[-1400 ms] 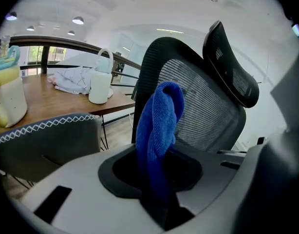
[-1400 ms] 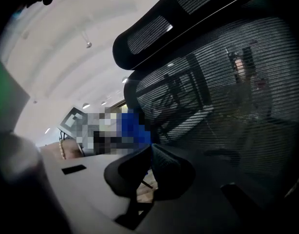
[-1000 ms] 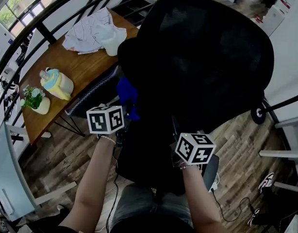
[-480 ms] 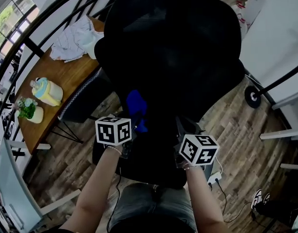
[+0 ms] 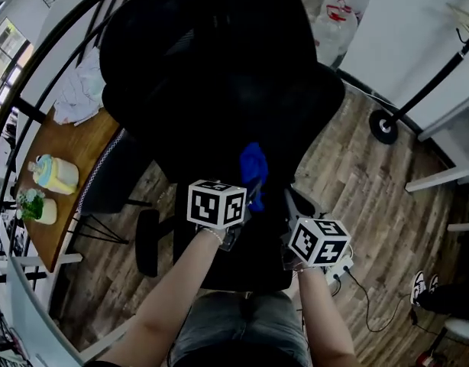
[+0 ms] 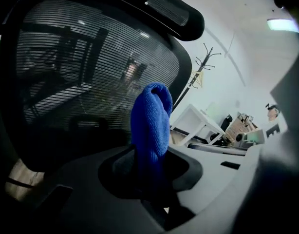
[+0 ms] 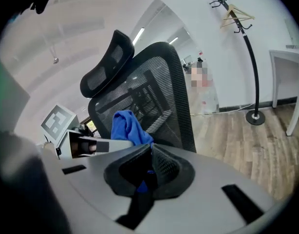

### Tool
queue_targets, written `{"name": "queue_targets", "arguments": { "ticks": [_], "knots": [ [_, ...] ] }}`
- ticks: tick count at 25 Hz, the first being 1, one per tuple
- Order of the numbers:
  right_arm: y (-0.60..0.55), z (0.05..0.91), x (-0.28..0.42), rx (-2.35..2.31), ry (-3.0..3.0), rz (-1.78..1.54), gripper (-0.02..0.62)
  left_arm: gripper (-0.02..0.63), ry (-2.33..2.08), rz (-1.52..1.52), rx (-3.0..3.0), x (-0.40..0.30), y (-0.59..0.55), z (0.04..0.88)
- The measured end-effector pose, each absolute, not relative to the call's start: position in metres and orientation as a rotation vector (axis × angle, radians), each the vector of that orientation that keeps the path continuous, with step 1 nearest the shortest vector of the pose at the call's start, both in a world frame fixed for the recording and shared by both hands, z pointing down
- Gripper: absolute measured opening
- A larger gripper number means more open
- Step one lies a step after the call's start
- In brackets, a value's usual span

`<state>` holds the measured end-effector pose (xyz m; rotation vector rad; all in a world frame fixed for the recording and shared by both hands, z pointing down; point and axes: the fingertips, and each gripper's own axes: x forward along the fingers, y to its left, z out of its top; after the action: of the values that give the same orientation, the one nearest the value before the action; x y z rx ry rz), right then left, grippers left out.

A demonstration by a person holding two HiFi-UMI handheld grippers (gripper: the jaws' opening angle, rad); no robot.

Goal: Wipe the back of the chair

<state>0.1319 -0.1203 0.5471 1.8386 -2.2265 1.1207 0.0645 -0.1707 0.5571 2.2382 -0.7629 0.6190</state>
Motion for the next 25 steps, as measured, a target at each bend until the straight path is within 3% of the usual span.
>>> {"name": "queue_targets", "arguments": {
  "ticks": [13, 25],
  "knots": [
    [-0.112, 0.57, 0.203, 1.989, -2.114, 1.185, 0.029, 0.11, -0.513, 0.772, 2.276, 0.178, -0.15, 0.608],
    [-0.145, 0.583, 0.187, 1.884, -2.16, 1.204, 0.029, 0.11, -0.627, 0.7, 2.171, 0.164, -0.186, 0.636]
  ]
}}
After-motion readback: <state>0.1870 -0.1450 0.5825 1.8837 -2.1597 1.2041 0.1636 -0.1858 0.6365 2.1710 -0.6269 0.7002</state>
